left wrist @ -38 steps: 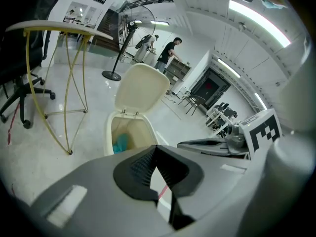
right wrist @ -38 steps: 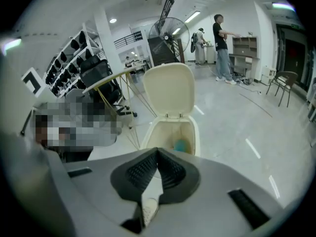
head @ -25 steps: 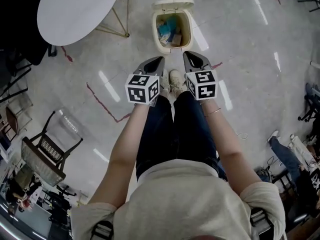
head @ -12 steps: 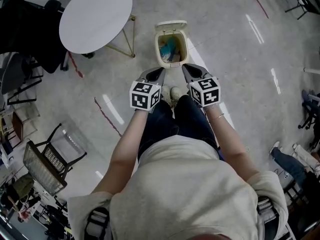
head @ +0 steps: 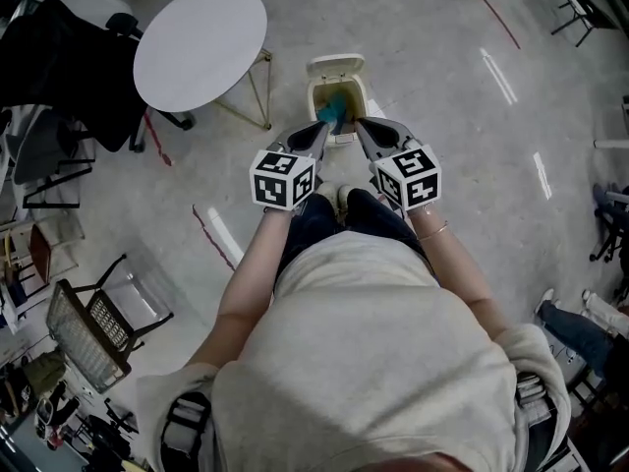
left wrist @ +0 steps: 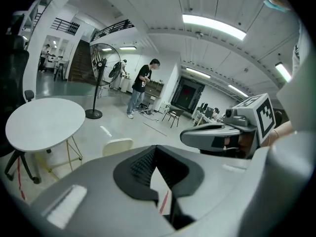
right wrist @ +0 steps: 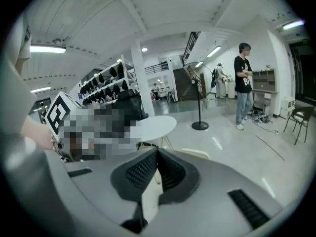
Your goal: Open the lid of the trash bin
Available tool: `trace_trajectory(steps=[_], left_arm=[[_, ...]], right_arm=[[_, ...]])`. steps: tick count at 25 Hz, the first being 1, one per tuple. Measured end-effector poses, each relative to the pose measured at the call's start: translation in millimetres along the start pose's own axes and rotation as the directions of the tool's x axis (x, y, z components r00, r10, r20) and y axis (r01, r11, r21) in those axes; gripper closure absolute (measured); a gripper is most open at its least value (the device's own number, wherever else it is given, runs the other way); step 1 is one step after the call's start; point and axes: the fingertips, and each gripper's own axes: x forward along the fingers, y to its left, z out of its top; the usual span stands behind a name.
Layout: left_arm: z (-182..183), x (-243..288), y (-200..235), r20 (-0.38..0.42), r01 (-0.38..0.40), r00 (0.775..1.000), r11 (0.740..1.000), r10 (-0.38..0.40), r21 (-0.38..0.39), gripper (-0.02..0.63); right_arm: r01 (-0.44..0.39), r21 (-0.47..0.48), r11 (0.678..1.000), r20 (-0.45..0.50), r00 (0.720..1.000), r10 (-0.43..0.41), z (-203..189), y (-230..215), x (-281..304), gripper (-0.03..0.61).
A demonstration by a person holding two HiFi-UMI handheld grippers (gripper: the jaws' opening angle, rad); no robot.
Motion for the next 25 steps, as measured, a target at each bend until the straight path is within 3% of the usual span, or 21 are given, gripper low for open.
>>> trace_trajectory(steps=[11,14,25], left_arm=[[32.6,-11.0,-27.5,0.1,-0.02,0.995,0.999,0.017,0.029,0.606],[37.5,-10.9,-33.0,0.117,-0.015,0.993,1.0,0.014,0.008,0.604],[40.7,-8.0,-35.0,0.12,-0.042,0.992,0.997,0.034,0.069,0.606]], right_arm=[[0.03,-0.056,0.998,0.123,0.992,-0.023,41.2,-0.4,-19.1,0.571],[0.021,-0.073,0.997,0.122,0.992,-0.012,45.5,-3.0,-22.8,0.571],[0.002,-0.091,0.996,0.102,0.995,0.007,43.5,-2.7,-21.2,0.571]])
